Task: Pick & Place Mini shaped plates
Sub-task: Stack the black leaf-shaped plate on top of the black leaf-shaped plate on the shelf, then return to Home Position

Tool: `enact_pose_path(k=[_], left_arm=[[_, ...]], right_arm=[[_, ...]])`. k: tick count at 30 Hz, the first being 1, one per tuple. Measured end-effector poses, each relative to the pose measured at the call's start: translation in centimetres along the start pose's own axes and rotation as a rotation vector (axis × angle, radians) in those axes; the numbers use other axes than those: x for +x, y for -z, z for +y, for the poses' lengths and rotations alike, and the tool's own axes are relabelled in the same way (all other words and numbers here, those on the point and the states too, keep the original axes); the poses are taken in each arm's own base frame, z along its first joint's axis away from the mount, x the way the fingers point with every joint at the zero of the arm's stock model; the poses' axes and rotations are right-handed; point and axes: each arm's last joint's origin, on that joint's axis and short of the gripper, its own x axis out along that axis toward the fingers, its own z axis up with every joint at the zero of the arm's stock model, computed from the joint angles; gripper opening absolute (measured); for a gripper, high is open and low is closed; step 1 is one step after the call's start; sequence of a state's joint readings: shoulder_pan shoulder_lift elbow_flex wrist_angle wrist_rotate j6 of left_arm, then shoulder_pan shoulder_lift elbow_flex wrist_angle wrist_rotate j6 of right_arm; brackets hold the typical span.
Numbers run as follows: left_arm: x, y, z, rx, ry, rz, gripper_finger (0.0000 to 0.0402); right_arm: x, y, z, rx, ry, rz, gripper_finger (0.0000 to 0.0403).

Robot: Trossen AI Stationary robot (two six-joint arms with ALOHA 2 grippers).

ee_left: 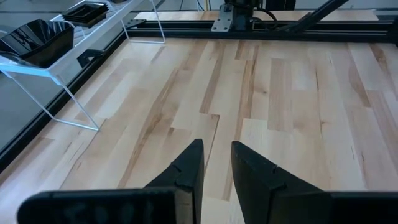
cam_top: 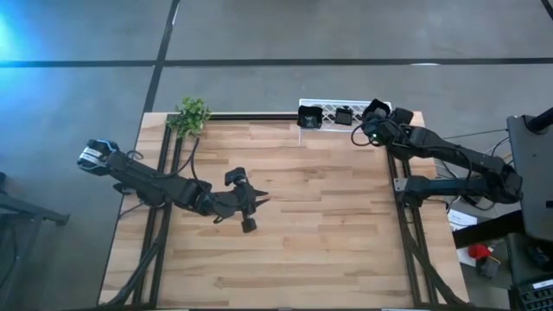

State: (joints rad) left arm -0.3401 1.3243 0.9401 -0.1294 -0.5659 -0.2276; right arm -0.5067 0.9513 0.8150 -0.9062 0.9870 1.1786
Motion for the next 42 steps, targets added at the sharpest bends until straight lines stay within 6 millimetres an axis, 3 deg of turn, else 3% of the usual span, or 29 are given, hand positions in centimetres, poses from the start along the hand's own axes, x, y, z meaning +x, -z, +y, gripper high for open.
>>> enact_pose_path(k=[10,20,26,30,35,42], left_arm=[[0.0,0.0,0.0,-0.001,0.001,-0.002,0.0076],[0.0,0.0,0.0,-0.001,0.001,-0.002,0.0076],[0.0,0.0,0.0,0.003,0.0,-0.002,0.0076],[-0.2,-0.2,0.1,0.042,0.001,-0.009,0.0071],[-1.6,-1.1,0.8,0.065,0.0,-0.055,0.0026],[-5.2,-2.3,2.8,0.087,0.008,-0.109,0.0001]], right_arm=[[0.4,0.1,0.2,-0.011,0.023,-0.007,0.0014],[0.4,0.0,0.2,-0.028,0.031,-0.031,0.0083],[-0.2,-0.8,0.2,-0.09,-0.014,0.008,0.0103],[-1.3,-1.6,0.6,-0.201,-0.149,0.126,0.0088],[-3.4,-1.2,1.4,-0.375,-0.359,0.221,0.0019],[-7.8,0.9,1.7,-0.603,-0.643,0.237,0.0009]])
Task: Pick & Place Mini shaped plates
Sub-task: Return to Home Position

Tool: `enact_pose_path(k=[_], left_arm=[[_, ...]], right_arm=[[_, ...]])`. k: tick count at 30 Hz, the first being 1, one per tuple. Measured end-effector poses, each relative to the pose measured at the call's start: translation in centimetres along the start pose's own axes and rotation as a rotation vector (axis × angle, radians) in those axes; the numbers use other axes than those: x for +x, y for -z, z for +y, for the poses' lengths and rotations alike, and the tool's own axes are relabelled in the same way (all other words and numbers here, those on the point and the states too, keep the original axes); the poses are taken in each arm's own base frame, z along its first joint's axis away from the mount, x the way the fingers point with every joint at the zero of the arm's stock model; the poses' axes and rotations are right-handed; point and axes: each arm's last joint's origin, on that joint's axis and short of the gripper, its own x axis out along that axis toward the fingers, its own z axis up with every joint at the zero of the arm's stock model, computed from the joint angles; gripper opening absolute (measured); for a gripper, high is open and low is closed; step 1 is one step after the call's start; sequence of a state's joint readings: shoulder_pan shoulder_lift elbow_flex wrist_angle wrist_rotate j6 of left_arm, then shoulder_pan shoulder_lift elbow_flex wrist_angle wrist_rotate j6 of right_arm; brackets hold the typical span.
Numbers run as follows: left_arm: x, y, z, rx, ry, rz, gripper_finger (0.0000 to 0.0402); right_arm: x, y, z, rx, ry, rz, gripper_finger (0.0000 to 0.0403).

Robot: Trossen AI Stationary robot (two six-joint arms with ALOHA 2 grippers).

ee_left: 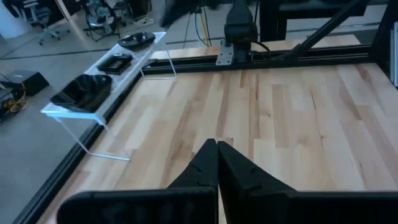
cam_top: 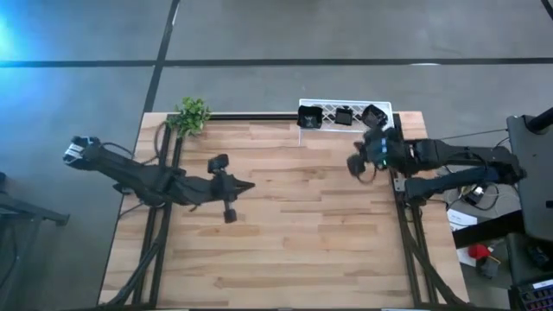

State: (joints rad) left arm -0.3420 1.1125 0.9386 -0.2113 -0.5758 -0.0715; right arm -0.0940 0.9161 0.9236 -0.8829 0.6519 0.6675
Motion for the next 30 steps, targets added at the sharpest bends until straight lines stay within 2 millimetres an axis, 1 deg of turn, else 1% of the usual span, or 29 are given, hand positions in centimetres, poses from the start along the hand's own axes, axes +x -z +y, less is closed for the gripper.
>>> enact_pose_path(k=[5,9,12,17,20,23,25,30], left_arm=[[-2.4,0.1,1.5,-0.007,0.004,-0.018,0.0],[-3.8,1.3,2.3,-0.014,0.026,-0.034,0.0],[-4.6,2.3,2.6,-0.027,0.068,-0.058,0.0],[-5.4,3.7,3.0,-0.043,0.151,-0.119,0.0],[-5.8,4.4,3.1,-0.023,0.205,-0.149,0.0],[-6.1,5.2,3.2,0.012,0.244,-0.177,0.0],[-6.3,5.6,3.4,0.023,0.249,-0.194,0.0],[-7.3,6.6,4.1,0.018,0.269,-0.257,0.0]], right_arm=[[-2.6,1.9,2.7,-0.21,-0.223,-0.009,0.0008],[-5.0,3.5,4.4,-0.376,-0.444,-0.001,0.0008],[-6.7,4.5,5.3,-0.49,-0.596,-0.012,0.0008],[-9.1,5.3,6.6,-0.654,-0.905,-0.062,0.0008],[-9.8,5.4,7.3,-0.769,-1.068,-0.141,0.0008],[-10.2,5.2,7.6,-0.821,-1.17,-0.228,0.0008],[-10.4,5.1,7.4,-0.829,-1.186,-0.254,0.0008],[-10.5,4.8,5.9,-0.783,-1.213,-0.299,0.0008]])
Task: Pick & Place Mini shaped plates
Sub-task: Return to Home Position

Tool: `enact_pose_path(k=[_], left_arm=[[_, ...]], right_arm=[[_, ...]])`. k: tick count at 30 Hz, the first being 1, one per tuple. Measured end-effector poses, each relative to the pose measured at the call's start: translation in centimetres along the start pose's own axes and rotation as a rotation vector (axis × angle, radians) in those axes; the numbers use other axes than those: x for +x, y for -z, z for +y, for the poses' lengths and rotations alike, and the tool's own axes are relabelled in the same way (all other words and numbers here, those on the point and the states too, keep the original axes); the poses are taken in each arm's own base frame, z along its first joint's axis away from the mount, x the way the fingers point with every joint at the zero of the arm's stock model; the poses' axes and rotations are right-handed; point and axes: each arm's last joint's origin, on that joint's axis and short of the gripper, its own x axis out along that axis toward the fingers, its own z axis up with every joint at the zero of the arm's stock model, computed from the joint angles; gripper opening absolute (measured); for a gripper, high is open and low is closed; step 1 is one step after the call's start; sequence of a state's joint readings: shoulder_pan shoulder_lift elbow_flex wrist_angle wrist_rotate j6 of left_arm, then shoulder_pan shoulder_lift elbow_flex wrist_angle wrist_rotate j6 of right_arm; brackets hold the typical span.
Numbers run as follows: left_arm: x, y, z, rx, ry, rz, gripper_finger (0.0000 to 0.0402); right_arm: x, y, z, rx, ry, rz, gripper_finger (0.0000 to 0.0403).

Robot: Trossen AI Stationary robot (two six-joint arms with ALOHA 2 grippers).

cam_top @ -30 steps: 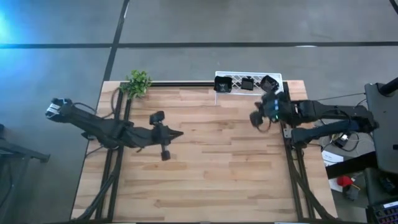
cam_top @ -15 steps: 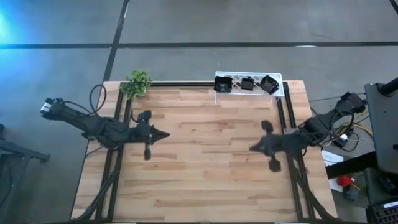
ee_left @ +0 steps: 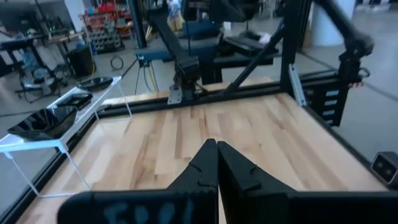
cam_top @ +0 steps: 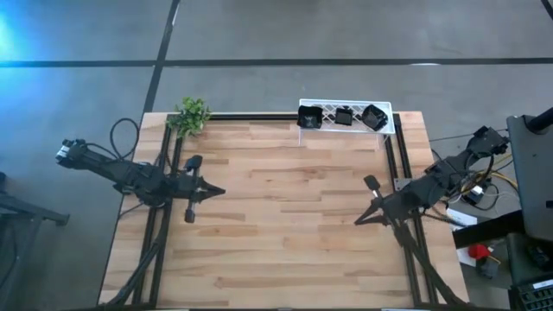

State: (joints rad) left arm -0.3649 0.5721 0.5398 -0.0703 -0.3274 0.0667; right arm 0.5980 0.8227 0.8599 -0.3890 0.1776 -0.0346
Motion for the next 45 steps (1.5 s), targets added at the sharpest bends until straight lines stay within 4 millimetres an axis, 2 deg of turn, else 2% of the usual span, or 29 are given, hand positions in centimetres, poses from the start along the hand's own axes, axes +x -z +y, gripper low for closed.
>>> enact_pose_path(k=[9,22,25,35,39,45], left_arm=[[-1.9,1.5,0.5,-0.037,0.009,-0.086,0.0],[-3.5,2.2,1.0,-0.059,0.006,-0.154,0.0],[-4.0,2.3,1.2,-0.067,0.005,-0.179,0.0],[-5.4,4.5,1.5,-0.074,-0.002,-0.252,0.0],[-6.2,5.0,1.7,-0.081,-0.007,-0.308,0.0],[-5.9,5.2,1.6,-0.064,-0.009,-0.283,0.0]], right_arm=[[-2.7,2.3,-0.4,0.039,0.005,-0.204,0.0008],[-3.8,7.8,-0.4,0.049,0.02,-0.343,0.0008],[-4.5,8.6,-0.5,0.061,0.021,-0.379,0.0008],[-5.8,11.3,-0.7,0.09,0.036,-0.488,0.0008],[-6.0,12.3,-0.8,0.109,0.075,-0.516,0.0008],[-5.7,12.7,-0.8,0.105,0.083,-0.505,0.0008]])
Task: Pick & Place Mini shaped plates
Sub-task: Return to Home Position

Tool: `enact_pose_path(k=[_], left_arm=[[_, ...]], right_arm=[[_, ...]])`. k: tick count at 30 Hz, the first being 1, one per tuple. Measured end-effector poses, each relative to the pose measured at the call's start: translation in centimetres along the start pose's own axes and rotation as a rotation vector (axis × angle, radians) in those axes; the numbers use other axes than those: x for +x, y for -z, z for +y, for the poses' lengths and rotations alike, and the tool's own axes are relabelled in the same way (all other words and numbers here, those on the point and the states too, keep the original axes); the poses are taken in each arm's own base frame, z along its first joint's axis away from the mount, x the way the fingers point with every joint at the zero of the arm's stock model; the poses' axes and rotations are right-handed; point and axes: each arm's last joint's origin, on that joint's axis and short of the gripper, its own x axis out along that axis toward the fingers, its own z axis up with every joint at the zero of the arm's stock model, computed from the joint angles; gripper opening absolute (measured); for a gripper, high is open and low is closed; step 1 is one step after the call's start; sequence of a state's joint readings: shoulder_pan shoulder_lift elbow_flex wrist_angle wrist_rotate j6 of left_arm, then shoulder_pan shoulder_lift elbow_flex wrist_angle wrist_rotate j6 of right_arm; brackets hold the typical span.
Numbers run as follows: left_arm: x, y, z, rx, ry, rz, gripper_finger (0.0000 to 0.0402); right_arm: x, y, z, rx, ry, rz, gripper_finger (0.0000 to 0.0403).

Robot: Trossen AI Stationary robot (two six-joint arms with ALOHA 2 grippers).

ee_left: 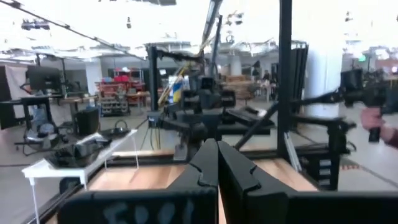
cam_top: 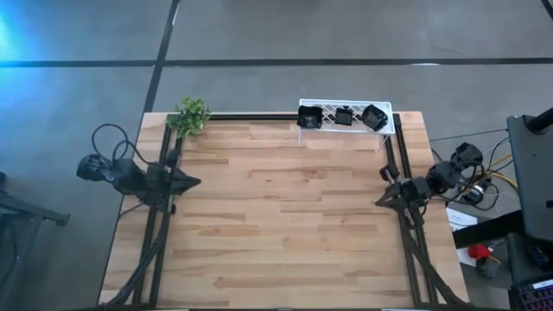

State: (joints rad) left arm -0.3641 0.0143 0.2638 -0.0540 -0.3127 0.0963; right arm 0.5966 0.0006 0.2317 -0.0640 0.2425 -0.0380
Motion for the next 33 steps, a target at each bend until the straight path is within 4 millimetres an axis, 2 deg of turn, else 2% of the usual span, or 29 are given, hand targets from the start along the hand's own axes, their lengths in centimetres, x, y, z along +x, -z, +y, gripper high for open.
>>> enact_pose_path(k=[6,21,26,33], left_arm=[[0.1,1.0,-0.2,0.033,0.009,0.026,0.0],[0.9,6.6,-0.9,0.055,0.014,0.068,0.0],[0.9,7.2,-1.0,0.062,0.019,0.093,0.0],[0.9,7.1,-1.0,0.063,0.025,0.081,0.0]], right_arm=[[0.4,1.1,0.2,-0.034,-0.005,-0.024,0.0008],[1.0,5.8,0.5,-0.01,-0.007,0.028,0.0008],[1.1,5.7,0.5,-0.02,-0.006,0.025,0.0008],[1.1,5.8,0.5,-0.021,-0.006,0.027,0.0008]])
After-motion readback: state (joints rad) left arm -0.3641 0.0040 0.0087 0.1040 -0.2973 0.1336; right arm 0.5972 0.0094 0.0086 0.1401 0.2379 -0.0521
